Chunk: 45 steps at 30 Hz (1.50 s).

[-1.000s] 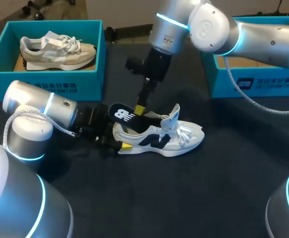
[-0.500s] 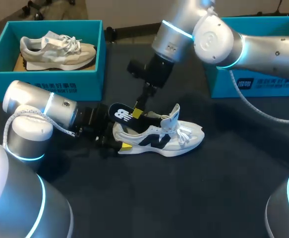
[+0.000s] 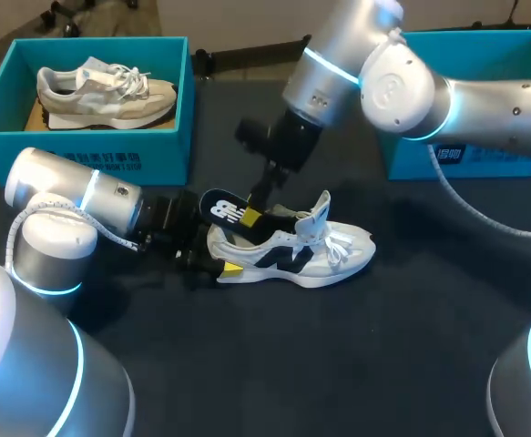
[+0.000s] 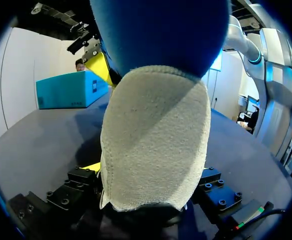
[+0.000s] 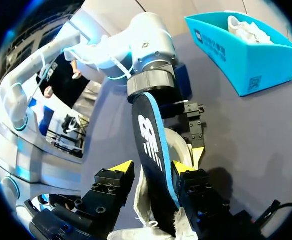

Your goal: Take the shoe out of the shoebox, open the shoe tongue, remove and reinsert the insole, then place the shoe into the shoebox

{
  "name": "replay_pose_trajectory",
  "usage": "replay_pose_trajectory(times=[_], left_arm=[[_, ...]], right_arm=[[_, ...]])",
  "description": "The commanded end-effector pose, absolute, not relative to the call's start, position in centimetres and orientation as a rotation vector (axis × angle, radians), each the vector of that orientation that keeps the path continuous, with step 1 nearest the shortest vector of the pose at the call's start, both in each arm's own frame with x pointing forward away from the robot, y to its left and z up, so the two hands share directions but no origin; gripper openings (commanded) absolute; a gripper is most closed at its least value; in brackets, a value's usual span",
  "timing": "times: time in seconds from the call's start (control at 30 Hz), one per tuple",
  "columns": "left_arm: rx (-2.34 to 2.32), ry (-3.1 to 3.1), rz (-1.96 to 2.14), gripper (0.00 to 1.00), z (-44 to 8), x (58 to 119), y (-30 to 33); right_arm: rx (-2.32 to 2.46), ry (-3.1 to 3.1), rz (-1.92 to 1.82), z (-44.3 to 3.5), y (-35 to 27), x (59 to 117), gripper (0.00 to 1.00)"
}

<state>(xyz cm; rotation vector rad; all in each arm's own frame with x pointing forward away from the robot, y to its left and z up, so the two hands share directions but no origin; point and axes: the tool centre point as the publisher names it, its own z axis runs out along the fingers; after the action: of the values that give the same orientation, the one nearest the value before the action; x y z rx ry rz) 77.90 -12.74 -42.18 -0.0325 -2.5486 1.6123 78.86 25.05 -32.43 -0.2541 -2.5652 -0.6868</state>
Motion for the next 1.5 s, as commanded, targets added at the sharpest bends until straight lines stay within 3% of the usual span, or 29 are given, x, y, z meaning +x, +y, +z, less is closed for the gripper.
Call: replay_pose_trajectory(times=[0.03, 0.13, 0.23, 0.3, 0.33, 0.67, 1.5], left_arm=[[-0.030, -2.552, 1.610, 0.00, -42.6, 77.9, -12.8], [-0.030, -2.552, 1.610, 0.00, -42.6, 77.9, -12.8], [-0.030, -2.552, 1.610, 0.00, -42.6, 77.9, -12.8], [-0.030, -2.552, 1.610, 0.00, -42.6, 77.9, -12.8], [-0.030, -2.552, 1.610, 0.00, -42.6, 77.9, -12.8], [-0.030, -2.552, 1.610, 0.00, -42.6, 77.9, -12.8], [-0.030, -2.552, 1.610, 0.00, -42.6, 77.9, -12.8]], right_arm=[[-0.260, -2.561, -0.703, -32.9, 25.2, 78.5, 0.45], [-0.260, -2.559, -0.705, -32.9, 25.4, 78.5, 0.44], [-0.260, -2.559, -0.705, -32.9, 25.5, 78.5, 0.34], [-0.261, -2.558, -0.706, -33.0, 25.5, 78.5, 0.05], [-0.260, -2.558, -0.706, -33.0, 25.5, 78.5, 0.00], [-0.219, -2.584, -0.810, -31.6, 26.0, 79.5, 0.00], [-0.188, -2.722, -1.285, -22.3, 27.1, 87.7, 0.00]])
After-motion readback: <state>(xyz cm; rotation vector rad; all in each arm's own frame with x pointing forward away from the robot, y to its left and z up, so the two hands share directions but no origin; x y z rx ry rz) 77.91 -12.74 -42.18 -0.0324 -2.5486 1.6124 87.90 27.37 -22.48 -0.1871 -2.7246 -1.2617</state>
